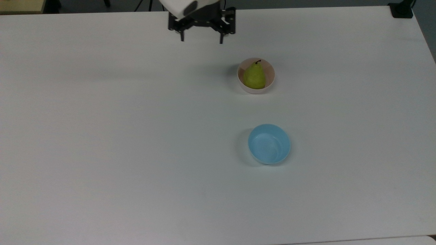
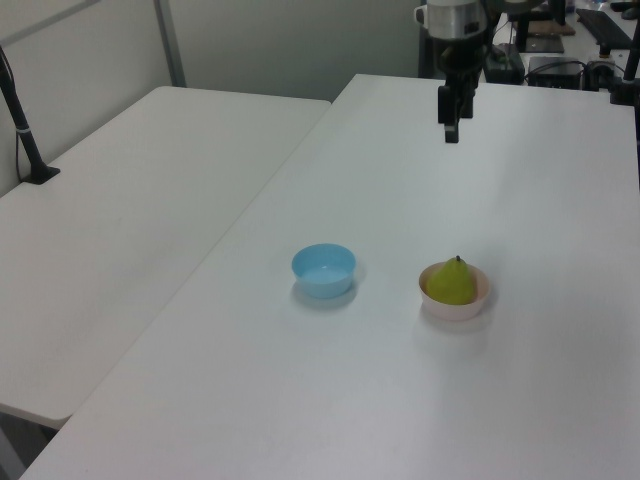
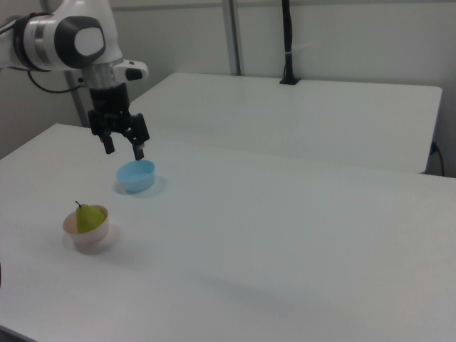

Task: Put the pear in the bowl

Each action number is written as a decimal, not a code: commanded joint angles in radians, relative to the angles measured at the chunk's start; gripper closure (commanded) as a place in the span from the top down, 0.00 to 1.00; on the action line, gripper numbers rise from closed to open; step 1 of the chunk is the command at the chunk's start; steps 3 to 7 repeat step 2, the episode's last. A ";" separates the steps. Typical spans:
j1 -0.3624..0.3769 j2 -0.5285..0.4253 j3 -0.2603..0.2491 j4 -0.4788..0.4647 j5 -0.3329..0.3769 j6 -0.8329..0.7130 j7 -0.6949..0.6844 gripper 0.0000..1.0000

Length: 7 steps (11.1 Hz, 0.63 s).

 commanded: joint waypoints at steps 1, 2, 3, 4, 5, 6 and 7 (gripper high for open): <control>-0.042 -0.014 0.002 0.009 -0.017 -0.045 -0.002 1.00; -0.052 -0.017 0.002 0.009 -0.017 -0.045 -0.002 1.00; -0.052 -0.017 0.002 0.009 -0.017 -0.045 -0.002 1.00; -0.052 -0.017 0.002 0.009 -0.017 -0.045 -0.002 1.00; -0.052 -0.017 0.002 0.009 -0.017 -0.045 -0.002 1.00; -0.052 -0.017 0.002 0.009 -0.017 -0.045 -0.002 1.00; -0.052 -0.017 0.002 0.009 -0.017 -0.045 -0.002 1.00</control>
